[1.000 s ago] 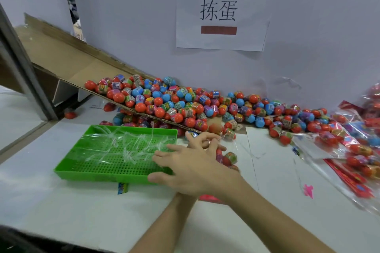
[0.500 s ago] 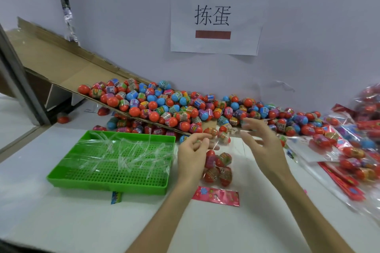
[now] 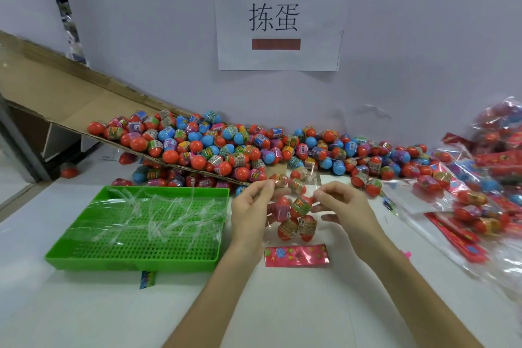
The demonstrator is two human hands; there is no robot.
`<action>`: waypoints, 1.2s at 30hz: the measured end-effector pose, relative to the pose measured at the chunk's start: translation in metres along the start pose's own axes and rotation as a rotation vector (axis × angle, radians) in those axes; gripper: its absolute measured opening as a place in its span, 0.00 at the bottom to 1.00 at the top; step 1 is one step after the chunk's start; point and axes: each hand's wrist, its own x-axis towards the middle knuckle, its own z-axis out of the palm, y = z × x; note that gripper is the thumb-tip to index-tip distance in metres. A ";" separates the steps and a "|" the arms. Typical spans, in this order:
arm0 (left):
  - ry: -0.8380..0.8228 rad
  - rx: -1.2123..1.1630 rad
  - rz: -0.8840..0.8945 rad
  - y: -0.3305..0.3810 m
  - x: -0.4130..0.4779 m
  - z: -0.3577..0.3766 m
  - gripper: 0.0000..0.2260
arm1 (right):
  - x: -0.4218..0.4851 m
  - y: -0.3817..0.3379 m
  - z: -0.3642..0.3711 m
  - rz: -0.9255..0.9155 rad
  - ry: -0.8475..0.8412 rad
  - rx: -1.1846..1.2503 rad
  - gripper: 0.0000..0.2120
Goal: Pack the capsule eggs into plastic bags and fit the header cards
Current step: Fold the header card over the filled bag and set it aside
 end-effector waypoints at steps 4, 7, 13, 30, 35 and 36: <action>-0.004 -0.038 0.011 0.000 -0.002 0.000 0.08 | -0.002 -0.004 0.006 0.073 -0.021 0.098 0.06; -0.018 -0.047 0.026 0.000 -0.003 0.001 0.08 | -0.004 -0.008 0.010 0.128 -0.078 0.220 0.08; -0.043 -0.059 0.019 -0.001 -0.004 0.002 0.08 | -0.007 -0.009 0.010 0.133 -0.121 0.255 0.04; -0.383 -0.286 -0.155 0.000 -0.005 0.006 0.12 | -0.008 -0.012 0.007 0.019 -0.142 0.373 0.10; -0.400 -0.369 -0.169 -0.002 -0.002 0.004 0.12 | -0.007 -0.009 0.009 0.017 -0.143 0.423 0.13; -0.407 -0.379 -0.181 -0.003 -0.001 0.004 0.12 | -0.007 -0.009 0.008 0.013 -0.144 0.425 0.13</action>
